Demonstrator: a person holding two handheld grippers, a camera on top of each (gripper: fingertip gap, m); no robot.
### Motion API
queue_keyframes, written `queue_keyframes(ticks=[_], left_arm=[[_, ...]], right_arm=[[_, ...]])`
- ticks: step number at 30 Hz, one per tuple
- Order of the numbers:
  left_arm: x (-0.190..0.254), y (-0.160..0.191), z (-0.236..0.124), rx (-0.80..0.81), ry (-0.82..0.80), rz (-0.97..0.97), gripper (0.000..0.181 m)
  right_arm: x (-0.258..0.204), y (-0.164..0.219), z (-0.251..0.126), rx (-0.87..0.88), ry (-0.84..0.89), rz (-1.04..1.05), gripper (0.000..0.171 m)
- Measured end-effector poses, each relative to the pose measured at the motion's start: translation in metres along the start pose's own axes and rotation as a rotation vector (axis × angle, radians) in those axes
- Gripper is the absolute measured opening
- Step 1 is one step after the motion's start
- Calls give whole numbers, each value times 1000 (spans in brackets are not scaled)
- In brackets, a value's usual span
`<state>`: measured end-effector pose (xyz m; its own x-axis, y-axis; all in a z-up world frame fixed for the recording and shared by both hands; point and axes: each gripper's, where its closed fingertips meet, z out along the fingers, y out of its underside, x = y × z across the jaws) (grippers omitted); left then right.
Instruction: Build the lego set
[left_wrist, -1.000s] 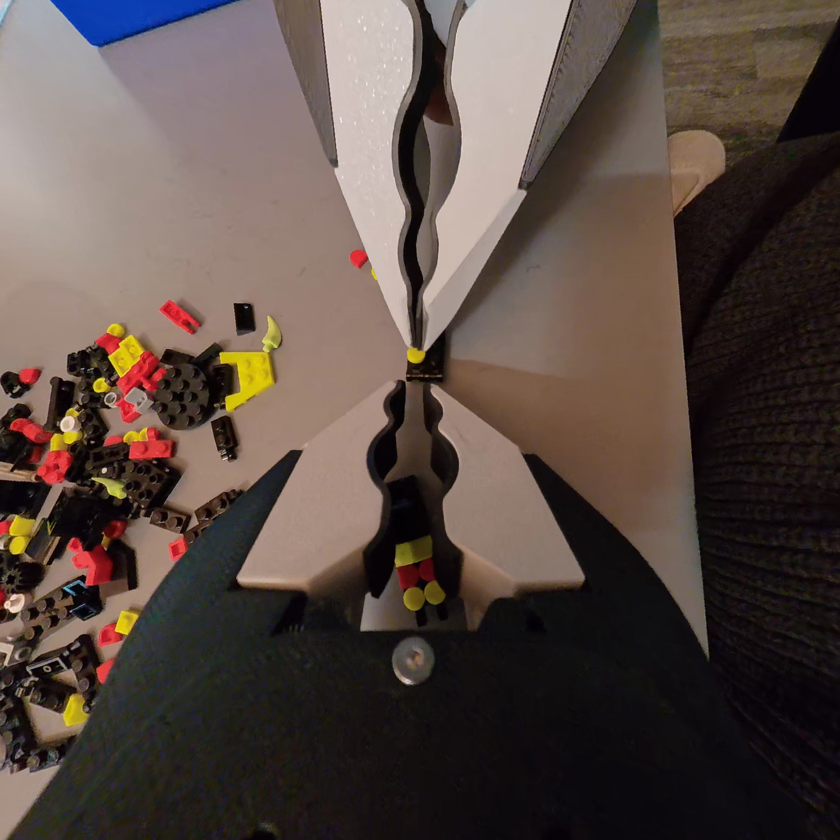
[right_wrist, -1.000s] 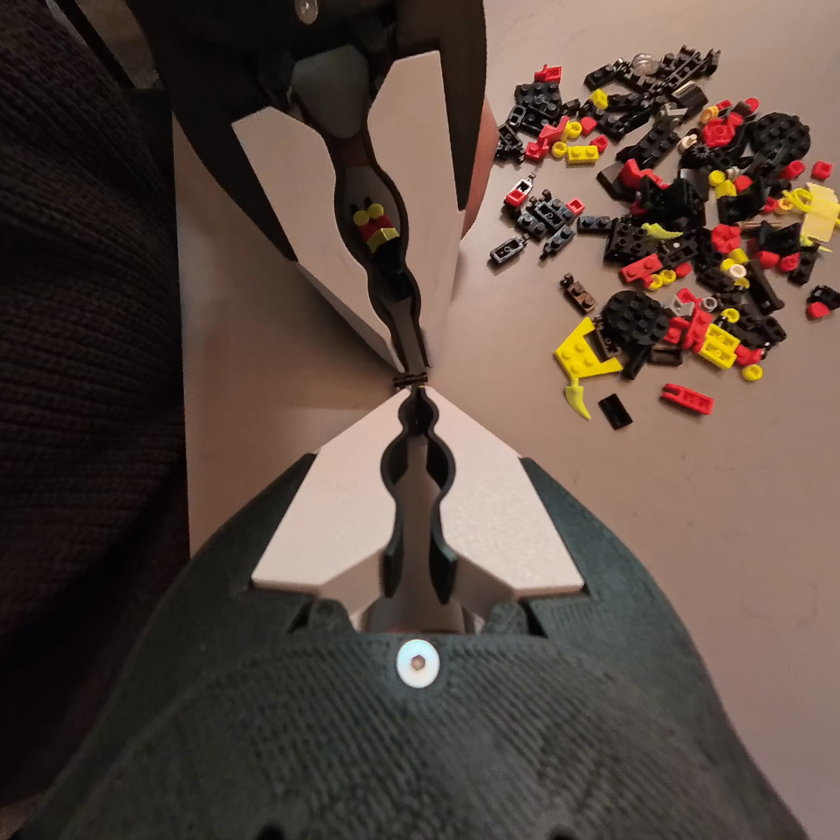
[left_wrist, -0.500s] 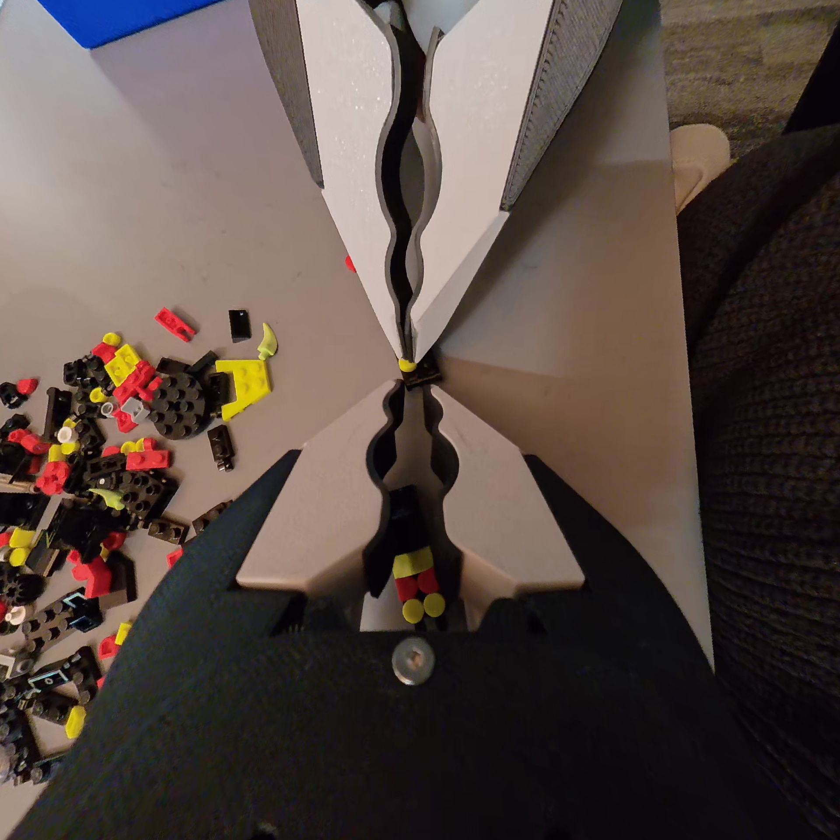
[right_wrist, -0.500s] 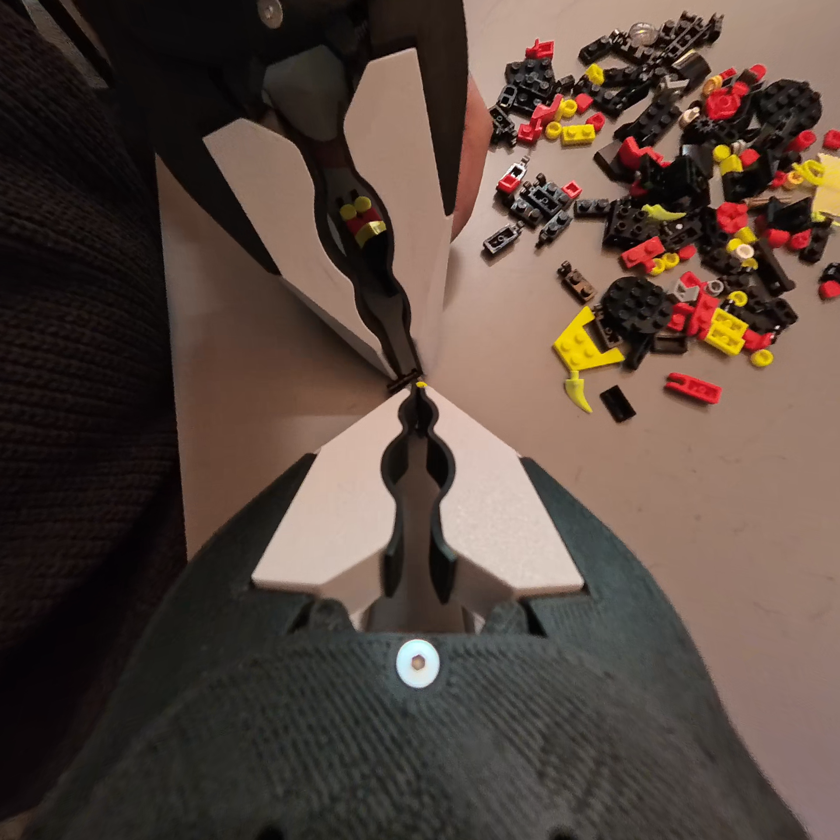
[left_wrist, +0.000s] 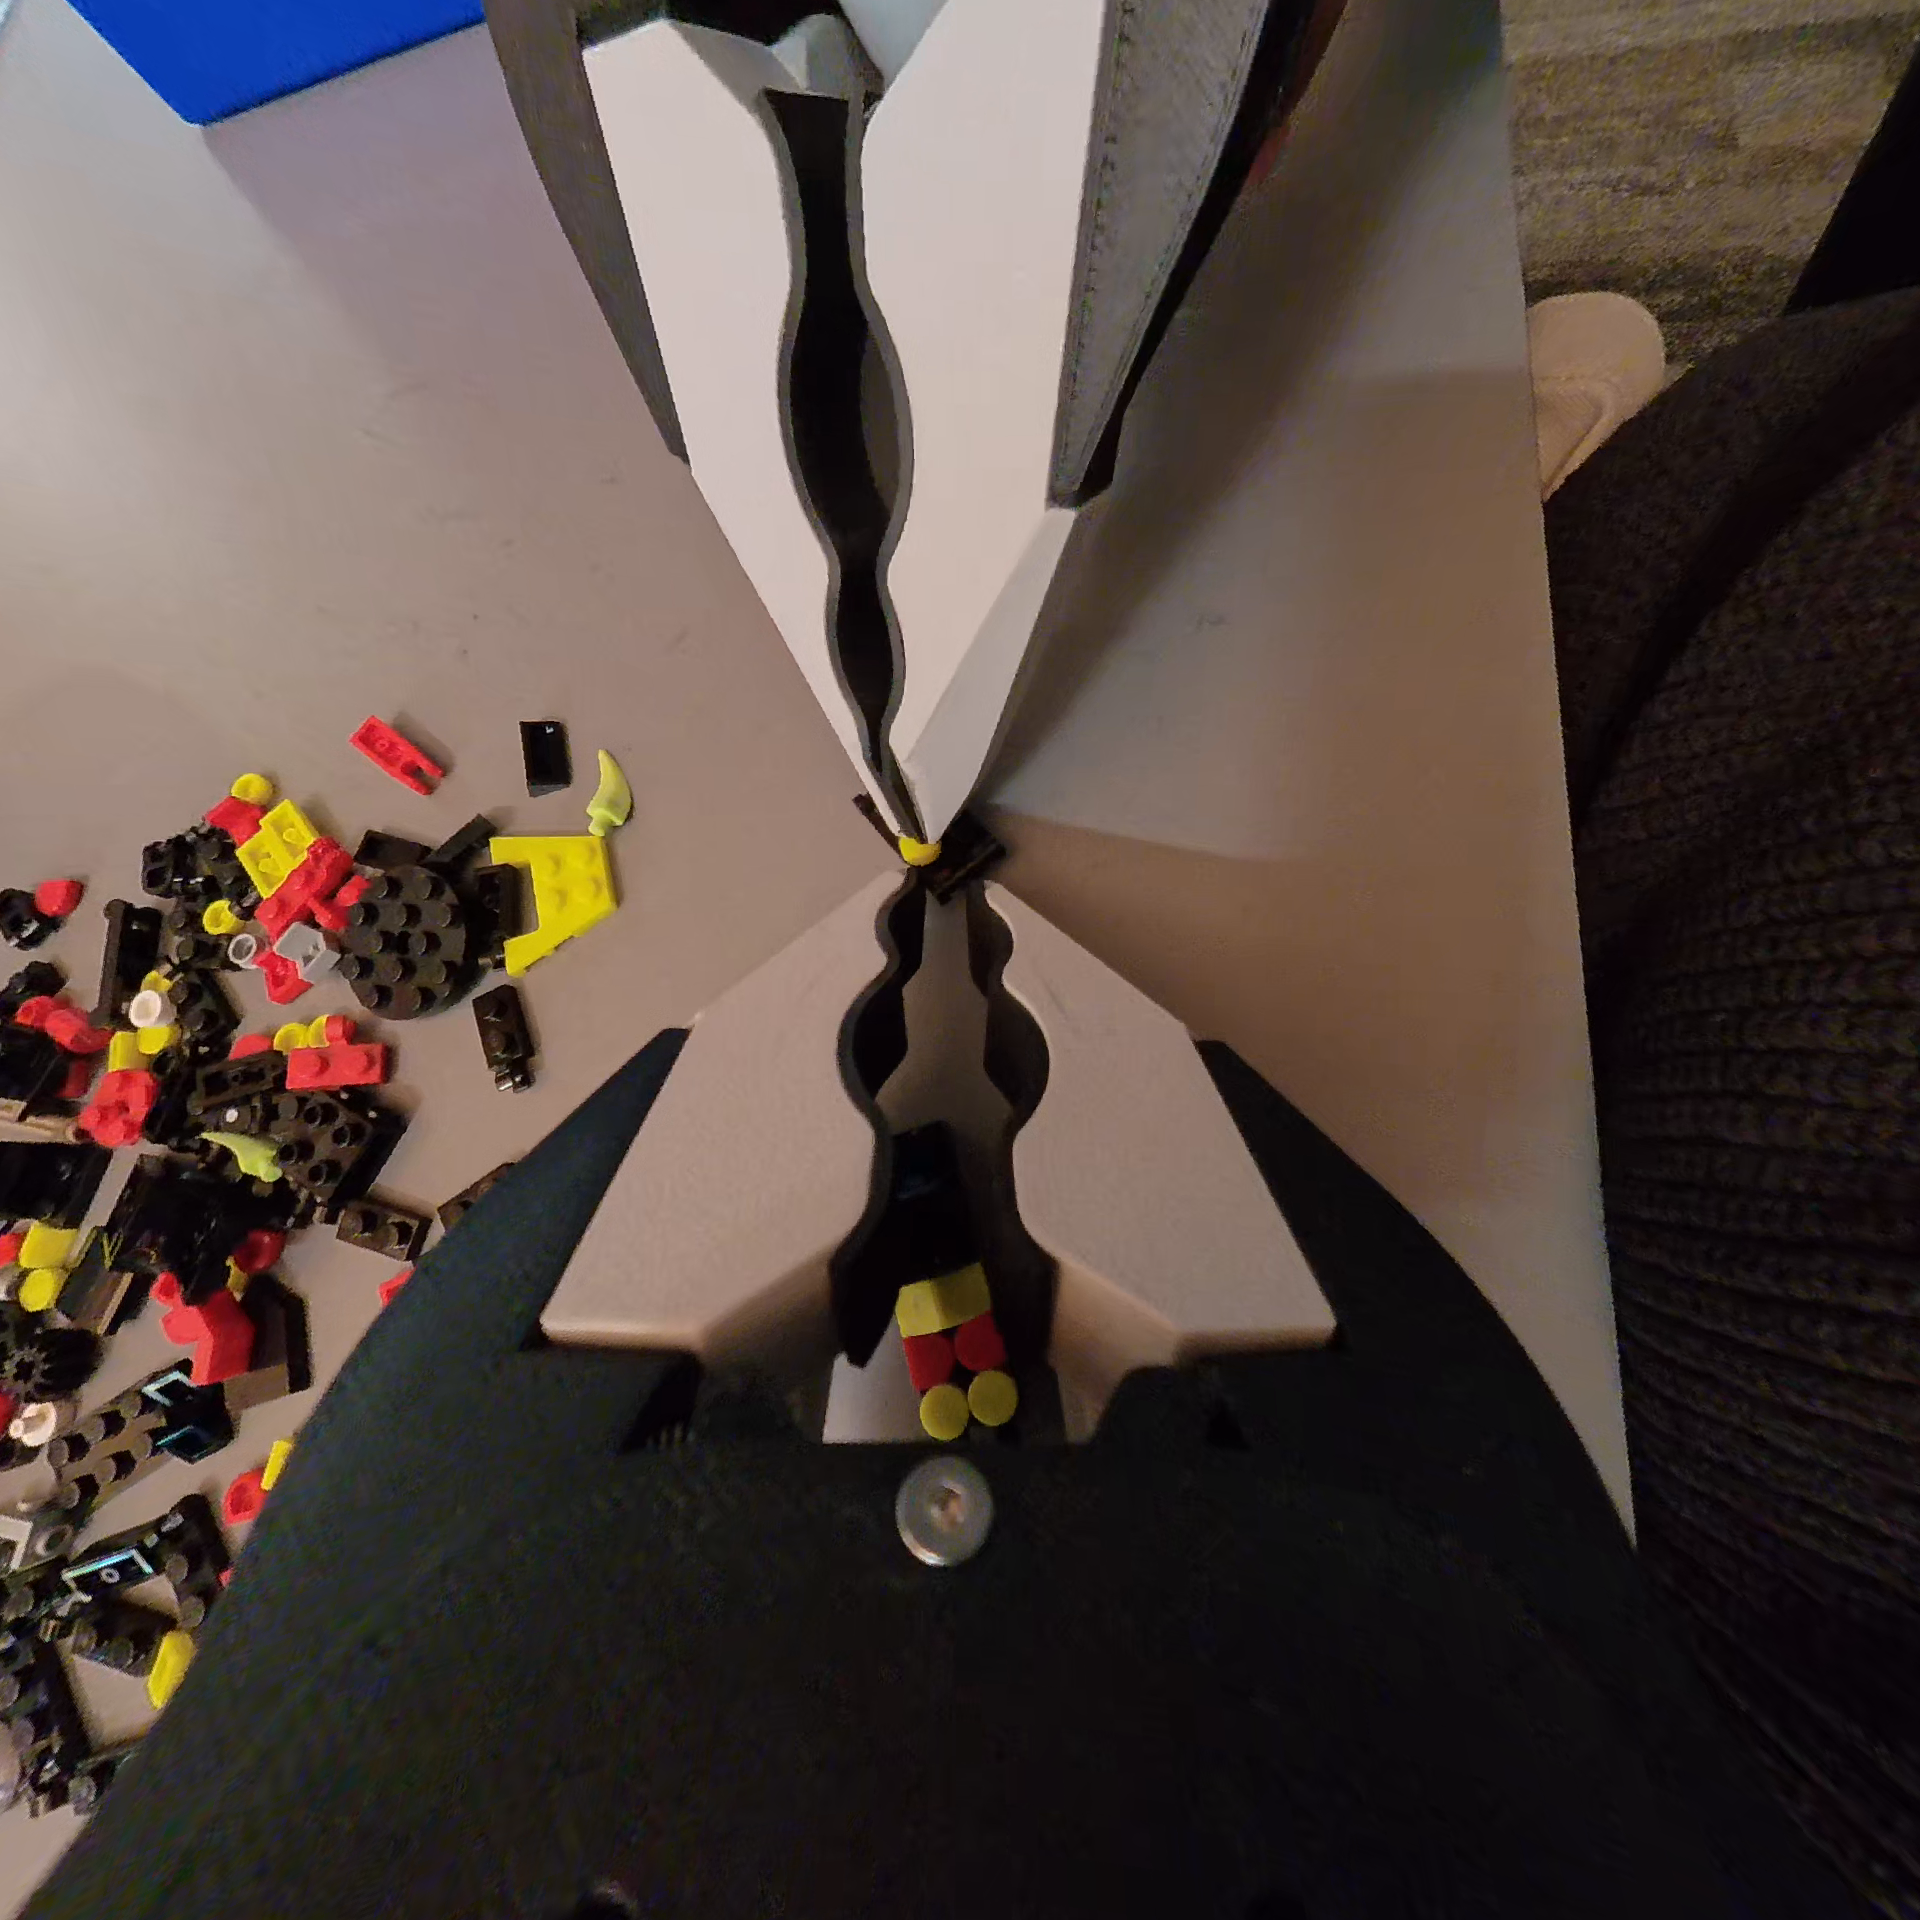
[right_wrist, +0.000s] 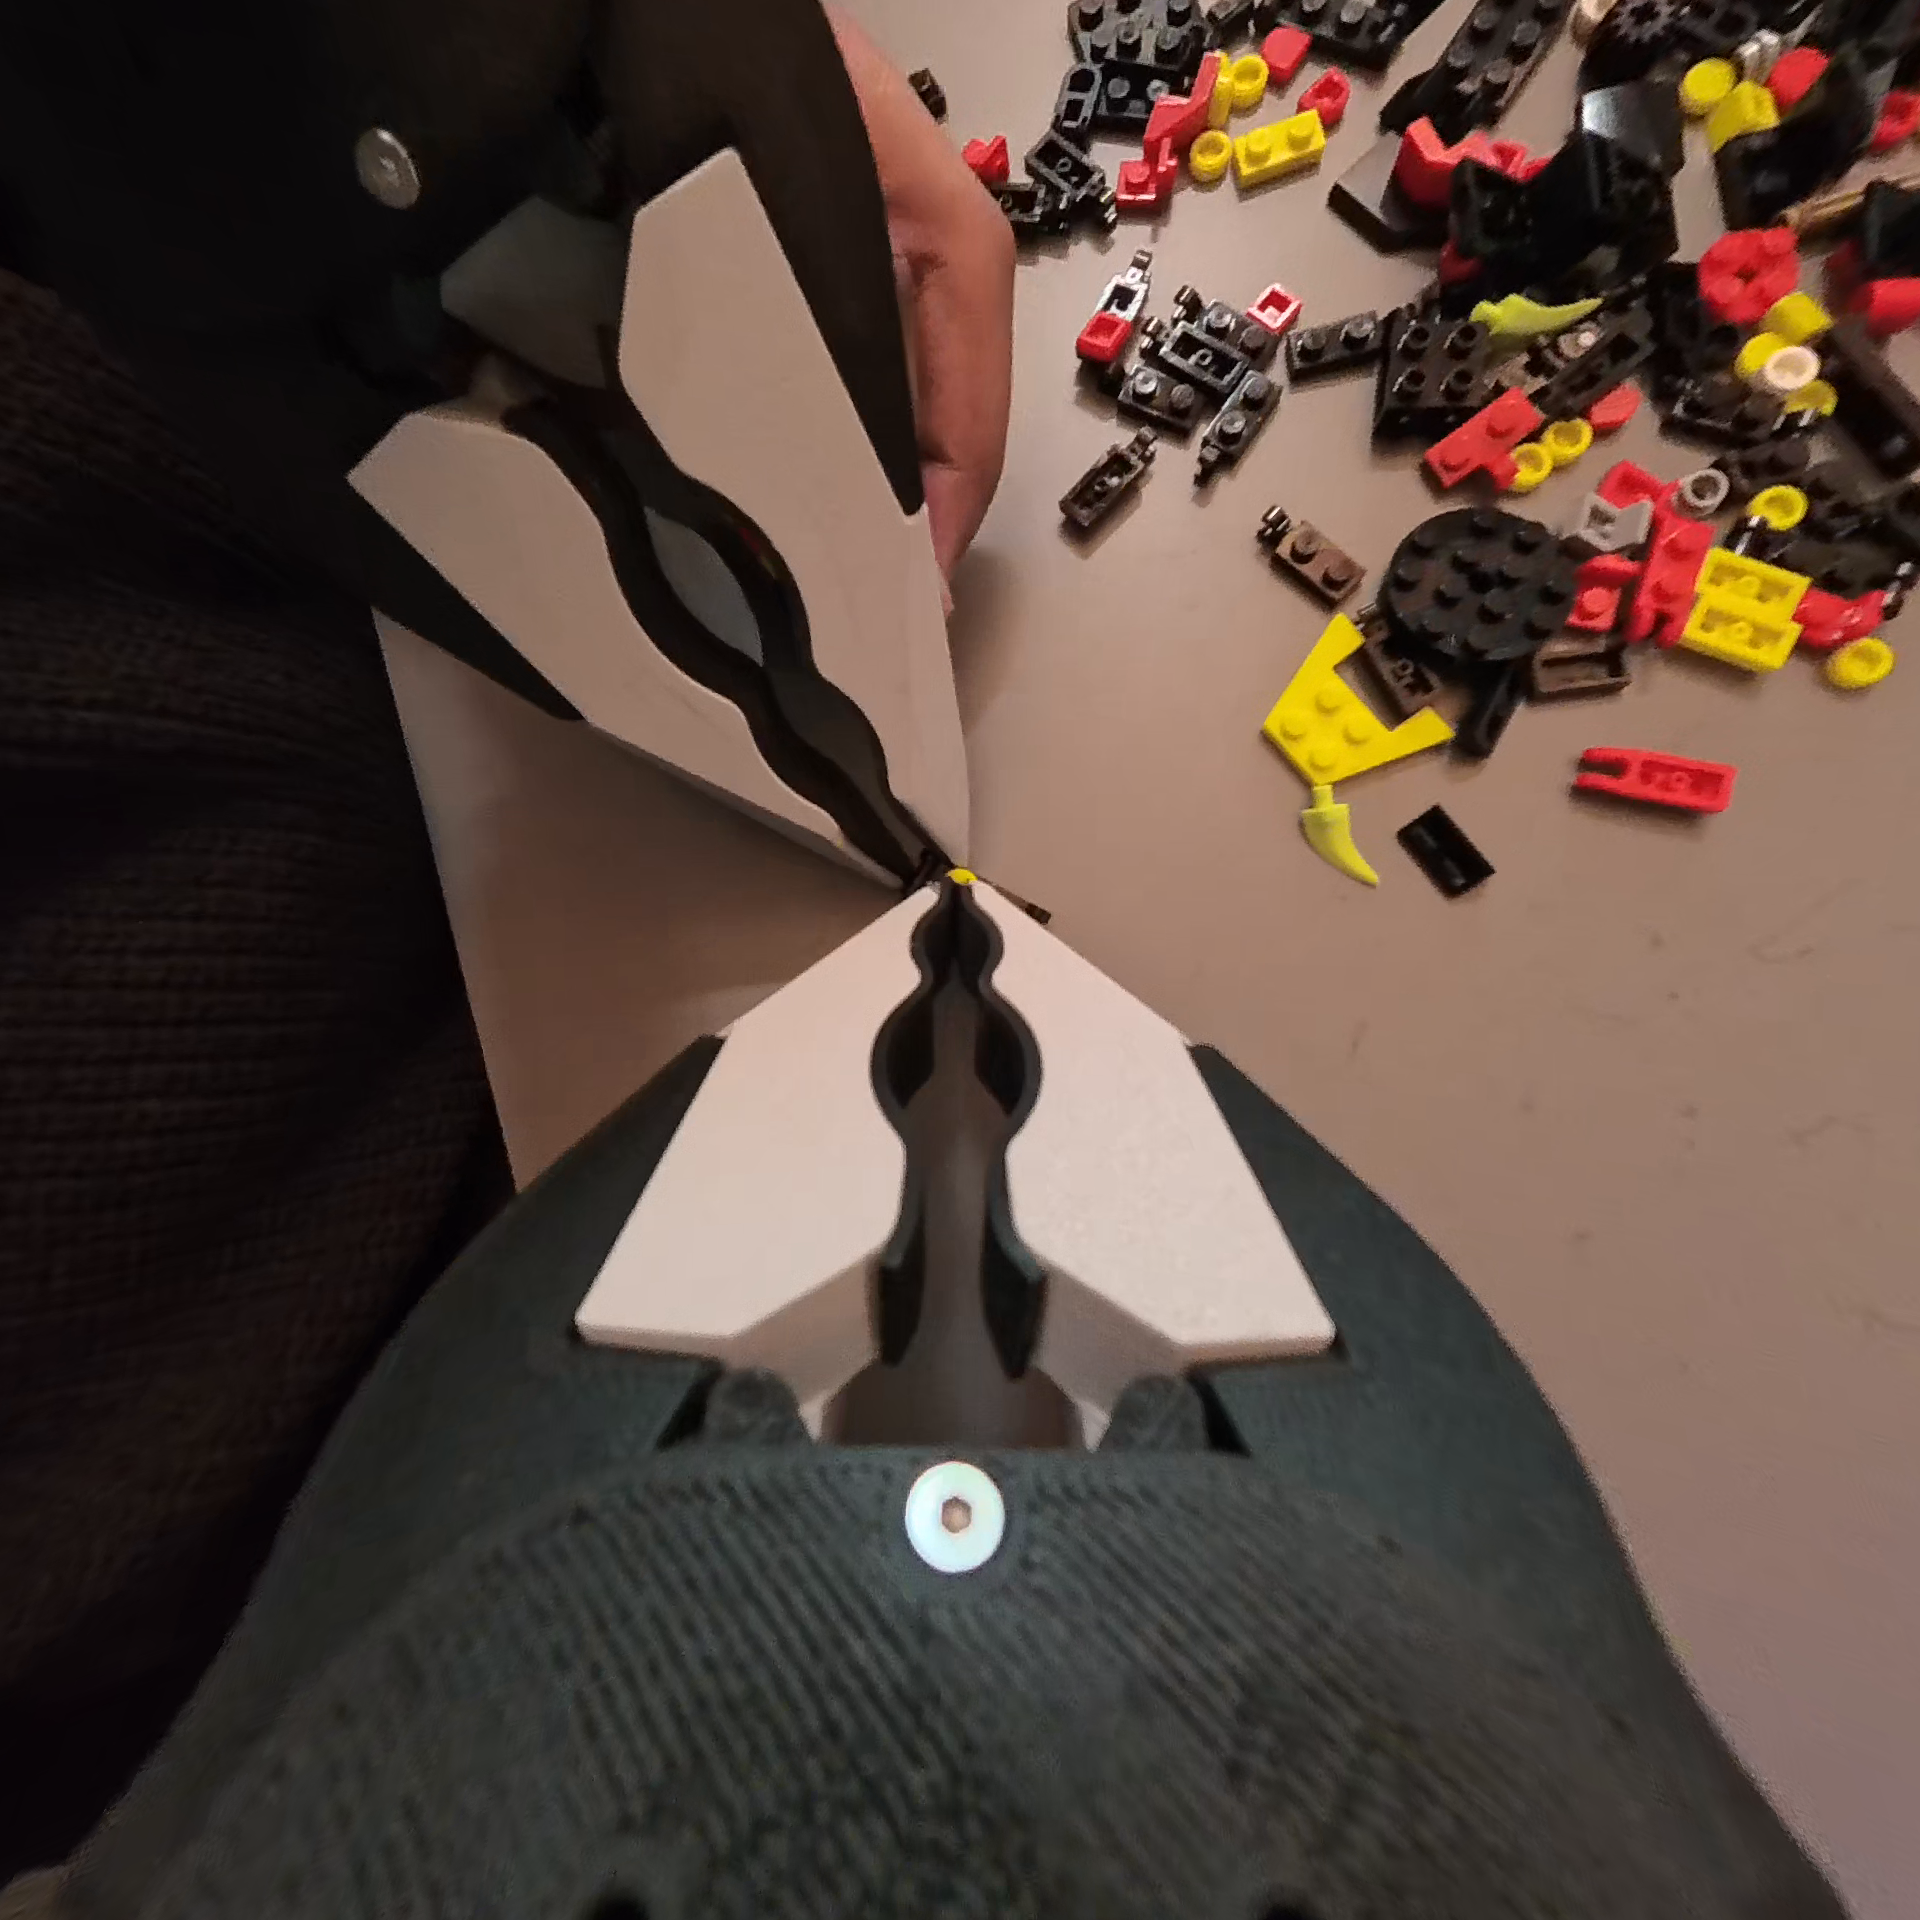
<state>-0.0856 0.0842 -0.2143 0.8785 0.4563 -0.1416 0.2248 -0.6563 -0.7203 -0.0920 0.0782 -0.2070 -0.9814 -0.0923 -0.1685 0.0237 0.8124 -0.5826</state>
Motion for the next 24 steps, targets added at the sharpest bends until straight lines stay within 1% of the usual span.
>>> queue_keyframes(ticks=[11,18,24], left_arm=[[0,0,0,2,6,-6,4],[0,-1,0,2,2,-7,4],[0,-1,0,1,-4,-5,4]], right_arm=[[0,1,0,-96,28,63,0],[1,2,1,-178,84,36,0],[1,2,1,-204,79,78,0]])
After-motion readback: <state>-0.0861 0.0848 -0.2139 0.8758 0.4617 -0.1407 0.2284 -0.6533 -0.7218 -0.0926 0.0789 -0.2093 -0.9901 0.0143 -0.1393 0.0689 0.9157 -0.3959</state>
